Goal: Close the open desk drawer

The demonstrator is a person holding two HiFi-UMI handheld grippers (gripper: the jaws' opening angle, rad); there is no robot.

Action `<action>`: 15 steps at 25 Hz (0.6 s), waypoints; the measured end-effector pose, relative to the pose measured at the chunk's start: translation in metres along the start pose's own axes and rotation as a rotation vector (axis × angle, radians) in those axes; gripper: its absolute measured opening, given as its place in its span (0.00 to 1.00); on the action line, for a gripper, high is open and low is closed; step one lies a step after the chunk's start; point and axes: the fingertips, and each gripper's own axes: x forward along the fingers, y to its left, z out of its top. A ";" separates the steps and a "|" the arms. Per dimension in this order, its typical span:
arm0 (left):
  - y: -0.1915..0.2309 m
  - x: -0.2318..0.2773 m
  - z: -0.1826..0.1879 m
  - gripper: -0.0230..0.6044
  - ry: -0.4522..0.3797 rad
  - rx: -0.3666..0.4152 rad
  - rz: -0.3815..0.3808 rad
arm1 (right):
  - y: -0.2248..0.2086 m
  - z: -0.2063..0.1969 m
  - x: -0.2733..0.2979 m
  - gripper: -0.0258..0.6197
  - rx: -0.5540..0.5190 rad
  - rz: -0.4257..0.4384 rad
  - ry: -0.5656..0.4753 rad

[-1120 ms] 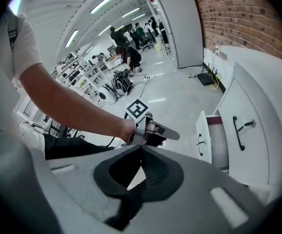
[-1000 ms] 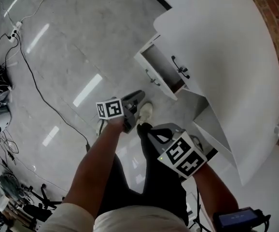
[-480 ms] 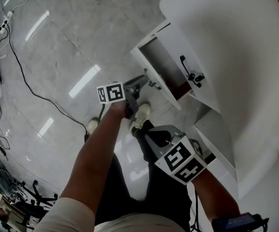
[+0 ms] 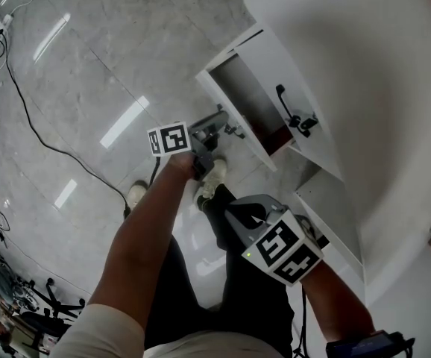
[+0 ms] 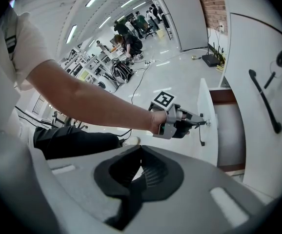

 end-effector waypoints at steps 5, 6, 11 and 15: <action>-0.003 0.014 0.002 0.07 -0.002 0.006 -0.008 | -0.002 -0.001 0.002 0.04 0.002 0.004 -0.001; -0.004 0.019 0.003 0.07 -0.003 0.007 -0.009 | -0.002 0.000 0.002 0.04 -0.002 0.008 -0.001; -0.007 0.041 0.009 0.07 -0.011 0.004 -0.014 | -0.003 -0.004 0.002 0.04 -0.013 0.030 -0.008; -0.011 0.059 0.012 0.07 -0.007 0.007 -0.029 | -0.009 -0.006 -0.001 0.04 -0.006 0.025 -0.017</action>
